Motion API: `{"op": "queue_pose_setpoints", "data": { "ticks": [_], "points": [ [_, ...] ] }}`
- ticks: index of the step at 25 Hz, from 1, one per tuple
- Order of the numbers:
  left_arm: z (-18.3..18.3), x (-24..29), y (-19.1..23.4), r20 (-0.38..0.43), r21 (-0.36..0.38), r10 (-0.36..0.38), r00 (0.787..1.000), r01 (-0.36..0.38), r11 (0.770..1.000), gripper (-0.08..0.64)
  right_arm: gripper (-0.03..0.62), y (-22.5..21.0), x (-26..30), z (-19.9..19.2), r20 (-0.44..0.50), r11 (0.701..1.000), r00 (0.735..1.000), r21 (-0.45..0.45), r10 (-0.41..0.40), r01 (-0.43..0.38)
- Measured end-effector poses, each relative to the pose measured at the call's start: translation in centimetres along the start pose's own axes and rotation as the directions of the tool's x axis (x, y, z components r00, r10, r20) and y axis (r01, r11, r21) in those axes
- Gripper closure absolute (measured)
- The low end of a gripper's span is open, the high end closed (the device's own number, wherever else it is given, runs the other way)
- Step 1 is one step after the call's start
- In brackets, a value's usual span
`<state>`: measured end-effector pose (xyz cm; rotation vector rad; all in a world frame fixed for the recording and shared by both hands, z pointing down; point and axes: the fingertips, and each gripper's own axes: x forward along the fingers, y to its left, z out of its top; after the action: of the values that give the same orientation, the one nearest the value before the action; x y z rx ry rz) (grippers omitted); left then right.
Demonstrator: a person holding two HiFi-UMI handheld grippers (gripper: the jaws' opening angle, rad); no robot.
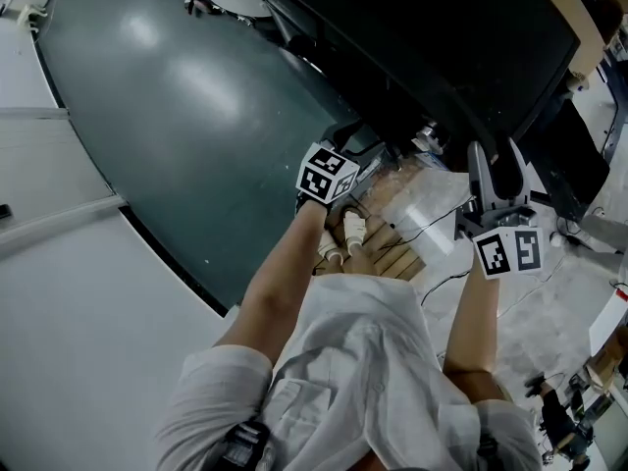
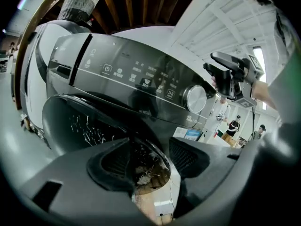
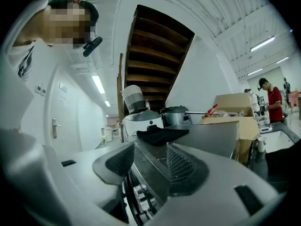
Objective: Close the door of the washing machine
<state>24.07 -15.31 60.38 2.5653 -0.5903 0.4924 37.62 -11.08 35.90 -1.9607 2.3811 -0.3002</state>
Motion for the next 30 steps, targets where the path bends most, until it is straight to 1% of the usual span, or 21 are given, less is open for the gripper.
{"op": "queue_pose_setpoints", "data": {
  "ticks": [2,4,9,13,15,17,19,22,30],
  "points": [
    [0.2,0.3,0.2,0.005,-0.007,0.014,1.0,-0.014,1.0,0.301,0.365,-0.3,0.3,-0.1,-0.006,1.0,1.0,0.002,0.002,-0.002],
    [0.2,0.3,0.4,0.019,-0.017,0.023,1.0,-0.023,1.0,0.322,0.365,-0.6,0.5,-0.2,-0.014,1.0,1.0,0.002,0.004,-0.004],
    [0.2,0.6,0.6,0.016,-0.039,0.028,0.999,-0.027,0.999,0.321,0.37,-0.6,0.8,-0.6,-0.034,1.0,0.999,-0.008,0.021,-0.022],
    [0.3,0.9,1.1,0.003,-0.075,0.089,0.996,-0.089,0.993,0.36,0.369,-0.6,0.9,-0.8,-0.06,0.999,0.998,-0.002,0.035,-0.035],
    [0.4,0.9,1.1,0.005,-0.089,0.124,0.992,-0.123,0.988,0.36,0.368,-0.6,1.0,-0.7,-0.065,0.999,0.997,0.02,0.048,-0.047],
    [0.4,1.0,1.2,0.008,-0.11,0.142,0.99,-0.141,0.984,0.357,0.368,-0.6,1.0,-0.7,-0.066,0.997,0.996,0.046,0.06,-0.057],
    [0.4,1.1,1.3,-0.002,-0.116,0.145,0.989,-0.145,0.983,0.357,0.368,-0.6,1.0,-0.8,-0.07,0.996,0.995,0.056,0.068,-0.064],
    [0.4,1.2,1.3,-0.022,-0.114,0.148,0.989,-0.15,0.982,0.36,0.364,-0.4,1.1,-0.9,-0.086,0.996,0.993,0.046,0.08,-0.077],
    [0.5,1.2,1.4,-0.039,-0.155,0.166,0.985,-0.17,0.973,0.364,0.345,0.2,1.4,-1.1,-0.121,0.994,0.987,0.031,0.107,-0.104]
  ]
}}
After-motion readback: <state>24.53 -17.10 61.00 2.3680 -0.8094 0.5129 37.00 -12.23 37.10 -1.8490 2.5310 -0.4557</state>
